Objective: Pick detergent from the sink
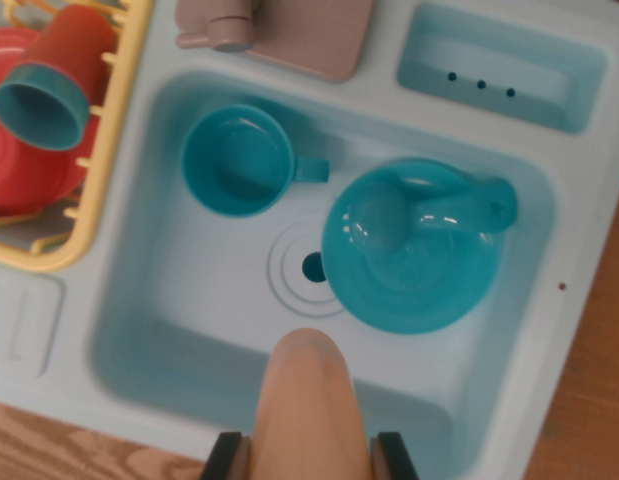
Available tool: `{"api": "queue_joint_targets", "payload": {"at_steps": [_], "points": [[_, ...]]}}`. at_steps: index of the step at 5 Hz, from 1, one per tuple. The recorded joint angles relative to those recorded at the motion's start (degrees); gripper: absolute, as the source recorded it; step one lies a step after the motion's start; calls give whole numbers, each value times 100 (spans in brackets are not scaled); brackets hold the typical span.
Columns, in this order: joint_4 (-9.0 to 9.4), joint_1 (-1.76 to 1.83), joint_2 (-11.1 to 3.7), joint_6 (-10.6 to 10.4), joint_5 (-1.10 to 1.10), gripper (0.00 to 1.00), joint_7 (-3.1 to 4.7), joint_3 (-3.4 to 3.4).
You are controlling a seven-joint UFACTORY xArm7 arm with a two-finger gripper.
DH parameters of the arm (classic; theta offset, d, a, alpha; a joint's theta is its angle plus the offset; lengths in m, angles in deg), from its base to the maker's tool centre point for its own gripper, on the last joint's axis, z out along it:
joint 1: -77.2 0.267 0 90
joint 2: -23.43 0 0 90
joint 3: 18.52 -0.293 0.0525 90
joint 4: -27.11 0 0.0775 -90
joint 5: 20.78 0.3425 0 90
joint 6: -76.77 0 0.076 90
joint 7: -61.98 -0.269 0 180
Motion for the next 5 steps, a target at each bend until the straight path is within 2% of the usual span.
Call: {"api": "queue_joint_targets", "payload": {"at_steps": [1,2,3,4,5], "points": [[0,0,0,0,0,100,0,0],[-159,2,71,229,-7,100,-5,-3],[-159,2,71,229,-7,100,-5,-3],[-299,4,134,432,-14,100,-10,-5],[-299,4,134,432,-14,100,-10,-5]]}}
